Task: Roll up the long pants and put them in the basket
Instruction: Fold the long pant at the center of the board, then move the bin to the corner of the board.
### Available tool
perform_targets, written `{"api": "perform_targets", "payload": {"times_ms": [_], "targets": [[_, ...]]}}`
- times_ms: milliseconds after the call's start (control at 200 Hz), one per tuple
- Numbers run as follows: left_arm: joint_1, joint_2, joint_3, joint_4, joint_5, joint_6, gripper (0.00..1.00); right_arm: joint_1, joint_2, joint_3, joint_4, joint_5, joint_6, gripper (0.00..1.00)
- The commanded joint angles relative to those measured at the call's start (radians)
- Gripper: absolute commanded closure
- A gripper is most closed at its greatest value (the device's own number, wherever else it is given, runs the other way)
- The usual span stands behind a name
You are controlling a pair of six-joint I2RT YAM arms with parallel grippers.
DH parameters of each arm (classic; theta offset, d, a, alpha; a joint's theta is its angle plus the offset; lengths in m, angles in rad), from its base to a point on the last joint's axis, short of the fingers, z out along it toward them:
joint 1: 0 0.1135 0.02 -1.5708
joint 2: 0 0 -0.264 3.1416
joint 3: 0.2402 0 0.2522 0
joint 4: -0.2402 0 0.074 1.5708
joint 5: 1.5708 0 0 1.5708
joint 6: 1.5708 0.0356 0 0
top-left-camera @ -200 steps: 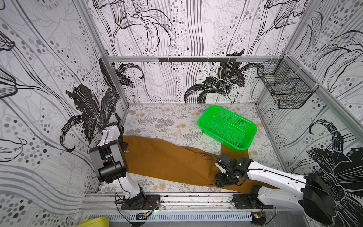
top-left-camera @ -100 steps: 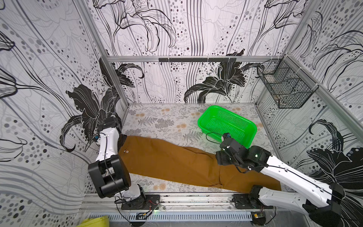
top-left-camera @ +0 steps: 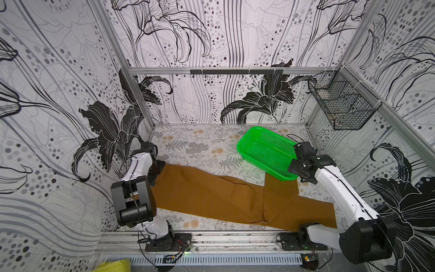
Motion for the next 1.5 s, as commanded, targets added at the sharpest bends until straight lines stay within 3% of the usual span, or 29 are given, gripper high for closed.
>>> {"api": "perform_targets", "payload": {"times_ms": [0, 245, 315, 355, 405, 421, 541, 656, 1026, 1106, 1166, 1267, 1362, 1392, 1497], "targets": [[-0.002, 0.019, 0.009, 0.035, 0.019, 0.011, 0.09, -0.007, 0.069, -0.015, 0.065, -0.059, -0.006, 0.12], [-0.002, 0.031, -0.005, 0.044, 0.035, 0.011, 0.10, -0.012, 0.200, -0.047, 0.161, -0.048, 0.041, 0.16], [-0.001, 0.033, -0.007, 0.042, 0.035, 0.014, 0.10, -0.015, 0.225, -0.061, 0.191, -0.050, 0.047, 0.22], [-0.001, 0.034, -0.004, 0.038, 0.033, 0.015, 0.10, -0.015, 0.241, -0.065, 0.210, -0.053, 0.049, 0.39], [-0.002, 0.039, 0.004, 0.033, 0.032, 0.017, 0.10, -0.015, 0.263, -0.068, 0.242, -0.066, 0.041, 0.81], [-0.002, 0.040, 0.005, 0.031, 0.032, 0.015, 0.10, -0.015, 0.268, -0.066, 0.248, -0.067, 0.042, 1.00], [-0.001, 0.044, 0.023, 0.022, 0.031, 0.018, 0.10, -0.018, 0.284, -0.027, 0.327, -0.069, 0.037, 1.00], [-0.002, 0.039, 0.035, 0.012, 0.024, 0.022, 0.10, -0.039, 0.344, 0.129, 0.337, -0.031, 0.024, 1.00], [0.000, -0.005, 0.011, 0.002, 0.012, 0.034, 0.11, -0.239, 0.770, 0.551, 0.298, 0.000, 0.030, 1.00], [0.000, -0.017, 0.010, -0.006, 0.003, 0.040, 0.11, -0.283, 0.835, 0.606, 0.313, -0.017, 0.007, 0.59], [0.001, -0.024, 0.013, -0.014, -0.002, 0.047, 0.11, -0.301, 0.847, 0.620, 0.350, -0.020, -0.028, 0.45], [0.001, -0.035, 0.026, -0.026, -0.014, 0.057, 0.11, -0.302, 0.807, 0.620, 0.418, -0.036, -0.127, 0.33], [0.003, -0.044, 0.041, -0.035, -0.022, 0.066, 0.11, -0.302, 0.701, 0.572, 0.445, -0.084, -0.181, 0.12], [0.004, -0.046, 0.045, -0.038, -0.024, 0.067, 0.11, -0.301, 0.657, 0.546, 0.451, -0.103, -0.193, 0.01], [0.004, -0.052, 0.054, -0.035, -0.025, 0.069, 0.11, -0.291, 0.468, 0.417, 0.497, -0.152, -0.208, 0.00]]}}
